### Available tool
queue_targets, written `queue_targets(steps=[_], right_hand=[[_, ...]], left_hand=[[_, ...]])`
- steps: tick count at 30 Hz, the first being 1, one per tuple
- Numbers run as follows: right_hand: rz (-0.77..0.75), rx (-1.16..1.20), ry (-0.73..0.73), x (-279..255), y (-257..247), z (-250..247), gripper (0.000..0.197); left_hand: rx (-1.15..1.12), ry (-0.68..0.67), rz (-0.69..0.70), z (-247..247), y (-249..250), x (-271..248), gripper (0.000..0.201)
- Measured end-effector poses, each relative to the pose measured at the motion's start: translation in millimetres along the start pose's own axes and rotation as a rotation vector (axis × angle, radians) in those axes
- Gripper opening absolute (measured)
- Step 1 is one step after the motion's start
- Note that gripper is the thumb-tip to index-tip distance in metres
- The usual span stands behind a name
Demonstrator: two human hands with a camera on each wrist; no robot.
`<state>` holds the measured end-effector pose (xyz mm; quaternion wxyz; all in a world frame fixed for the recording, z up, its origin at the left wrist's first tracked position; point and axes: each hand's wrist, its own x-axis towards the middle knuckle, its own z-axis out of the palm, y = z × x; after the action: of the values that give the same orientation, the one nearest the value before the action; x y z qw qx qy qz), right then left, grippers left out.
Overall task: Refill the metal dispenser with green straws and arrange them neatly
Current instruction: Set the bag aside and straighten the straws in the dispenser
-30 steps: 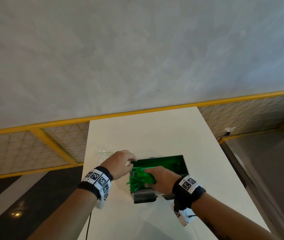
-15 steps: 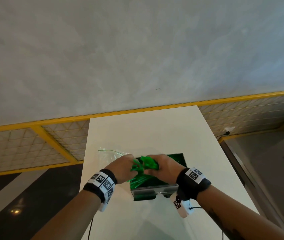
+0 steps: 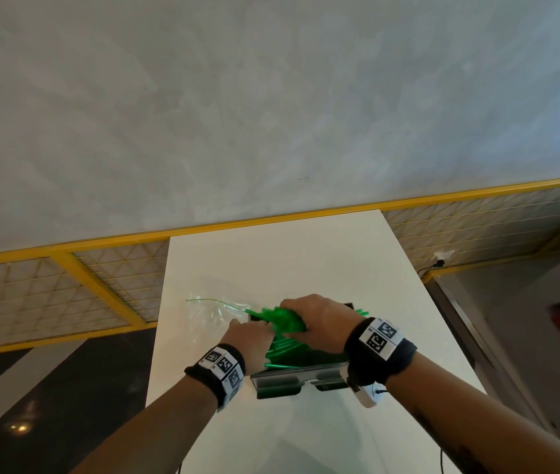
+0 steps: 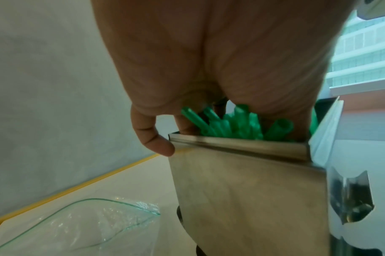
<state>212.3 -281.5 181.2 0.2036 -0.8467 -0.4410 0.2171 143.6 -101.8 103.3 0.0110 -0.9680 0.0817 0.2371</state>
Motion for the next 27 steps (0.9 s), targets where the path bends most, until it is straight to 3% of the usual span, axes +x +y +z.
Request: queue_targets(steps=[3,6,9,12,16,20,24,27], right_hand=[[-0.006,-0.119,-0.111,0,1,12,0.024],[-0.023,-0.14,-0.192,0,-1,23,0.021],[0.008,-0.084,-0.166,-1,1,22,0.018],[0.028,0.005,-0.107,0,0,11,0.019],[0.022,0.079,-0.011,2,-7,-4,0.024],[-0.005,0.128,0.034,6,-20,-7,0.025],[-0.01,0.002,-0.108,11,-17,11,0.019],[0.013,-0.083,-0.202,10,-6,30,0.019]], left_hand=[[-0.034,-0.048,0.076,0,-8,2,0.022],[-0.339,0.005,0.185,-5,-24,3,0.022],[-0.38,0.042,0.249,-13,-39,0,0.029],[-0.271,0.017,0.273,-18,-42,-1,0.013],[-0.331,-0.004,0.183,-26,-36,-4,0.008],[-0.204,-0.131,0.101,-19,-18,0,0.044],[0.009,-0.156,0.063,-5,-7,6,0.025],[-0.022,-0.153,0.014,-11,0,5,0.019]])
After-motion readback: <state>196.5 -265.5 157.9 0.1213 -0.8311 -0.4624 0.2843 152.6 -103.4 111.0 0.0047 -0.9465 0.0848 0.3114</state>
